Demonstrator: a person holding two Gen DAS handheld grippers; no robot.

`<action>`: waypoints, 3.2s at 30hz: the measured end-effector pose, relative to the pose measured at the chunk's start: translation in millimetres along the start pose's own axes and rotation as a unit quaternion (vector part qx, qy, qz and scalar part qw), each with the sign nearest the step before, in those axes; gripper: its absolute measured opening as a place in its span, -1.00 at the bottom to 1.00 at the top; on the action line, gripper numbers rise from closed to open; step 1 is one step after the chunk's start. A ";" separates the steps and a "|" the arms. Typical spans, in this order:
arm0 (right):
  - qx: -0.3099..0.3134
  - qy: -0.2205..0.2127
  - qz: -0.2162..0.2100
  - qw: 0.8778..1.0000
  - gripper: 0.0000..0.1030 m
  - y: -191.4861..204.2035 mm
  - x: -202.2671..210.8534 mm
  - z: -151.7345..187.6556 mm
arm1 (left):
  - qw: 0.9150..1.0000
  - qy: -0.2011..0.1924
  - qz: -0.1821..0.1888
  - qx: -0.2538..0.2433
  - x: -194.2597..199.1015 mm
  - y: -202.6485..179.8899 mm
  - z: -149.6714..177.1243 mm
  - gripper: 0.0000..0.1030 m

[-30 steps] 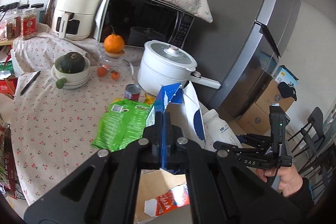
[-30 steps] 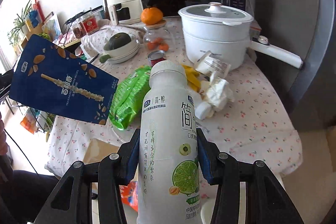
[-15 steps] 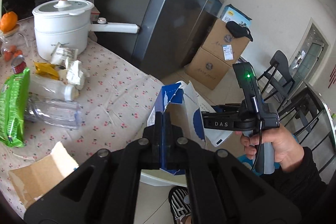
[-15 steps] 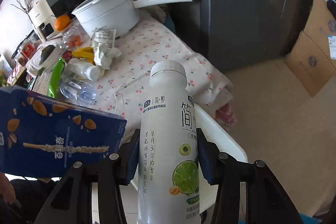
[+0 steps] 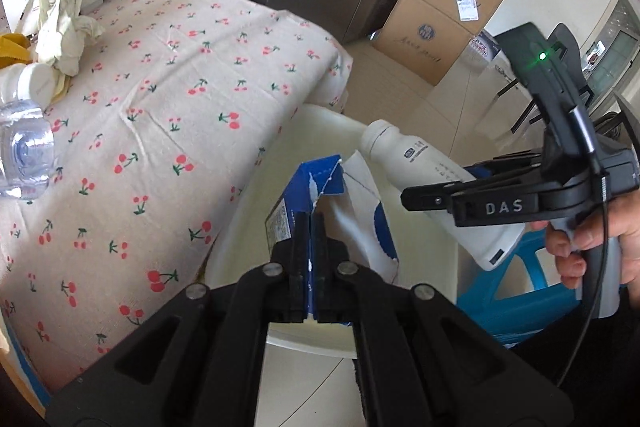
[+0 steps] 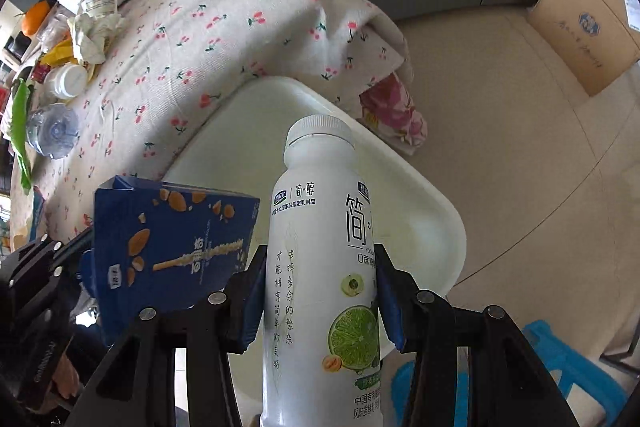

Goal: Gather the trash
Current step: 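Carry the blue box to the white bin and release it while the right gripper holds the yogurt bottle, then release the white yogurt bottle from the right gripper into the white bin, then grasp the cardboard milk carton with the left gripper while the right gripper grasps the clear plastic bottle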

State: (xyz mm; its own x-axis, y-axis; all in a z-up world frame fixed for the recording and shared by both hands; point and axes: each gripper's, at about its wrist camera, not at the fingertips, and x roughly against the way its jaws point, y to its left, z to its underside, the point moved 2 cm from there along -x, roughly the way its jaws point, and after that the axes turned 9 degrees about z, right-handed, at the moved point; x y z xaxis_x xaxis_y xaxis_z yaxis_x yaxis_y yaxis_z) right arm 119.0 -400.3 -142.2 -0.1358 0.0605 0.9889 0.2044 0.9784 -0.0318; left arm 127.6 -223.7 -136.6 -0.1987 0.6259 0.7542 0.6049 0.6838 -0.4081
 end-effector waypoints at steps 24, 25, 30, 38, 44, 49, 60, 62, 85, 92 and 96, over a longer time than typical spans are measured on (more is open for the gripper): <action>-0.019 0.038 0.012 0.999 -0.03 -1.7 -27.9 2.8 | 0.999 -0.001 -0.036 -0.012 79.6 -7.1 23.2 0.30; -0.021 0.038 0.008 0.999 -0.01 -0.5 -27.6 0.6 | 0.999 -0.007 -0.038 -0.011 87.1 -4.3 22.5 0.36; -0.029 0.013 -0.010 0.999 0.40 5.6 -12.6 -6.4 | 0.999 -0.001 -0.050 0.005 118.3 11.9 24.1 0.87; 0.013 -0.028 -0.019 0.999 0.50 43.8 26.8 -5.0 | 0.991 -0.019 -0.099 0.089 171.3 76.2 36.9 0.92; 0.055 -0.062 -0.029 0.996 0.56 80.7 58.4 1.6 | 0.982 -0.017 -0.128 0.136 199.2 115.3 63.9 0.92; 0.087 -0.082 -0.032 0.992 0.60 112.0 74.0 4.7 | 0.975 0.004 -0.140 0.175 205.6 140.6 87.7 0.92; 0.136 -0.090 -0.031 0.986 0.61 159.2 71.4 2.0 | 0.954 0.019 -0.115 0.276 202.1 192.3 128.1 0.90; 0.141 -0.090 -0.029 0.985 0.61 163.8 71.3 1.9 | 0.950 0.016 -0.095 0.298 198.2 198.6 133.3 0.80; 0.221 -0.141 -0.037 0.964 0.61 255.9 90.5 -30.9 | 0.955 -0.163 -0.128 0.214 305.6 169.0 98.6 -0.97; 0.273 -0.164 -0.047 0.947 0.61 312.1 84.4 -46.0 | 0.929 -0.220 -0.196 0.224 355.4 194.7 110.5 -0.97; 0.310 -0.165 -0.038 0.935 0.57 345.2 70.4 -49.8 | 0.919 -0.206 -0.219 0.253 351.7 221.1 120.2 -0.97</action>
State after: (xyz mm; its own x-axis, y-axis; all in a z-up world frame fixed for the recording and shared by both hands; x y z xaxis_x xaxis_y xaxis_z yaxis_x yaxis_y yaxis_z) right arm 228.2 -68.2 -76.4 -0.4406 -0.0570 0.8959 -0.4060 0.9027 -0.1422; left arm 98.8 192.7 -23.4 -0.6767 0.2659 0.6865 -0.0185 0.9260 -0.3770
